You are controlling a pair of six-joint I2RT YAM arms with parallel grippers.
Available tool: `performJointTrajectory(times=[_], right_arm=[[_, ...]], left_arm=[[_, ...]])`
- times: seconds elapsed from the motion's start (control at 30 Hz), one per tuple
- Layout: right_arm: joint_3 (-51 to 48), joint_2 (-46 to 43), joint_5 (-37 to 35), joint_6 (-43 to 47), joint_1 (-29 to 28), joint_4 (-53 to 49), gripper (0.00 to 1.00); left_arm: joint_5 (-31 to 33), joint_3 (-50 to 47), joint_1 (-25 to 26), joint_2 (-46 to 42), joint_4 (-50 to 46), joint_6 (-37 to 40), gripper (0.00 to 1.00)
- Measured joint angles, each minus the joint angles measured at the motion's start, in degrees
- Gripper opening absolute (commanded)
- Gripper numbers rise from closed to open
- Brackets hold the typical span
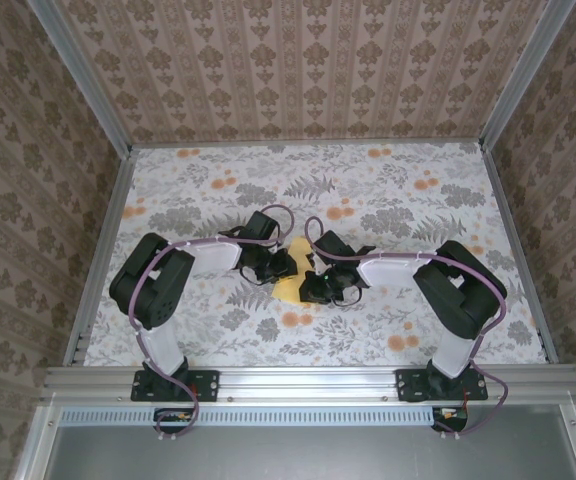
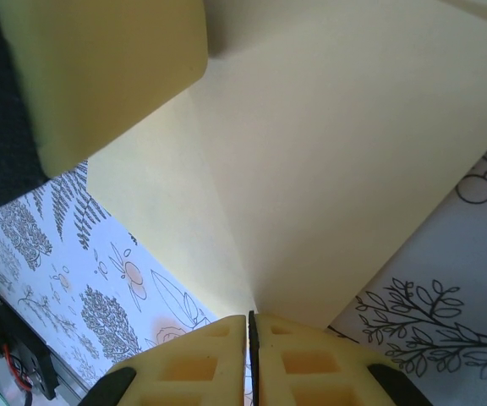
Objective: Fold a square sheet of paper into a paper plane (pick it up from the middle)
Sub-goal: Fold the triangle a second time at the center of the table.
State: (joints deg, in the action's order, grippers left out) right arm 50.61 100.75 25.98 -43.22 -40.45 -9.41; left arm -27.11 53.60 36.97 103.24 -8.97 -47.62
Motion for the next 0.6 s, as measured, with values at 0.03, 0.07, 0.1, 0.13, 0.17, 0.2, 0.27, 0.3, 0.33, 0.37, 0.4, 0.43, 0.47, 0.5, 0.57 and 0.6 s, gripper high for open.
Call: performJointTrajectory(times=[0.03,0.07,0.1,0.13,0.17,0.2,0.27,0.3,0.33,0.37,0.4,0.43,0.47,0.5,0.57,0.6], right_arm=[[0.0,0.0,0.0,0.0,0.0,0.0,0.11],[0.0,0.0,0.0,0.0,0.0,0.0,0.11],[0.0,0.1,0.0,0.0,0.0,0.0,0.11],[0.0,0.3,0.0,0.0,0.0,0.0,0.11],[0.0,0.5,0.0,0.1,0.0,0.0,0.11],[0.0,0.8,0.0,0.2,0.0,0.0,0.11],[0.0,0.9,0.1,0.5,0.0,0.0,0.11],[0.1,0.9,0.1,0.7,0.0,0.0,0.11],[0.3,0.9,0.1,1.0,0.0,-0.2,0.11],[0.4,0.9,0.1,1.1,0.0,-0.5,0.11],[0.6,0.9,0.1,1.3,0.0,-0.9,0.11],[0.8,0.9,0.0,1.3,0.0,-1.2,0.11],[0.9,0.8,0.0,1.4,0.0,-1.5,0.11],[1.0,0.7,0.0,1.5,0.0,-1.6,0.11],[1.0,0.1,0.1,1.5,0.0,-2.2,0.11],[1.0,-0.4,0.2,1.6,0.0,-2.6,0.11]], left_arm=[[0.0,0.0,0.0,0.0,0.0,0.0,0.21],[0.0,0.0,0.0,0.0,0.0,0.0,0.21],[0.0,0.0,0.0,0.0,0.0,0.0,0.21],[0.0,0.0,0.0,0.0,0.0,0.0,0.21],[0.0,0.0,0.0,0.0,0.0,0.0,0.21],[0.0,0.0,0.0,0.0,0.0,0.0,0.21],[0.0,0.0,0.0,0.0,0.0,0.0,0.21],[0.0,0.0,0.0,0.0,0.0,0.0,0.21],[0.0,0.0,0.0,0.0,0.0,0.0,0.21],[0.0,0.0,0.0,0.0,0.0,0.0,0.21],[0.0,0.0,0.0,0.0,0.0,0.0,0.21],[0.0,0.0,0.0,0.0,0.0,0.0,0.21],[0.0,0.0,0.0,0.0,0.0,0.0,0.21],[0.0,0.0,0.0,0.0,0.0,0.0,0.21],[0.0,0.0,0.0,0.0,0.0,0.0,0.21],[0.0,0.0,0.0,0.0,0.0,0.0,0.21]])
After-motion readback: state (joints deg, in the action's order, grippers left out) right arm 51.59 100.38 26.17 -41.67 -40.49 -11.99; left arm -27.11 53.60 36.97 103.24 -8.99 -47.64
